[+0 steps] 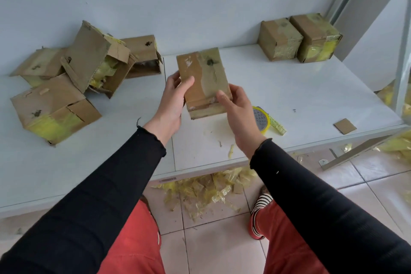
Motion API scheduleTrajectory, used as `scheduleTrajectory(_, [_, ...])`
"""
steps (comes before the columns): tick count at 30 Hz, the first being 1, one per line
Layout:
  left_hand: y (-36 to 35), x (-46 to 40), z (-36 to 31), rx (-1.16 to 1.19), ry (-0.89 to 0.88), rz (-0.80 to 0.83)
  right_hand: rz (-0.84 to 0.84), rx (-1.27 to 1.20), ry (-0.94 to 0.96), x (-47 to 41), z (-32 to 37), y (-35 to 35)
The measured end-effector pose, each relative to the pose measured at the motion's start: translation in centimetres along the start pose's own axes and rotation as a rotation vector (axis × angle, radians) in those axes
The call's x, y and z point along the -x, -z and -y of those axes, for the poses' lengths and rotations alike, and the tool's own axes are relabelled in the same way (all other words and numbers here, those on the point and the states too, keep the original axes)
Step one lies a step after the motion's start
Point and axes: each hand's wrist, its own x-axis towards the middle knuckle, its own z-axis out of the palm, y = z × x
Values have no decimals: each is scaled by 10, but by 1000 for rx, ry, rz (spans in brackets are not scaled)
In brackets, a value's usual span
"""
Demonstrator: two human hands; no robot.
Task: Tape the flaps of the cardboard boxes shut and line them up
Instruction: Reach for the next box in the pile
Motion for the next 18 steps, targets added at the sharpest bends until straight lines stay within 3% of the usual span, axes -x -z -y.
scheduleTrajectory(5, [-56,-47,-13,-167,0,188,-102,106,99,-52,21,48])
scheduleTrajectory(10, [-106,-95,3,-181,56,137,-214,144,62,-111,23,85])
scheduleTrajectory(18, [-143,-169,12,-257,80,238,-339,255,-2,-203,9,111])
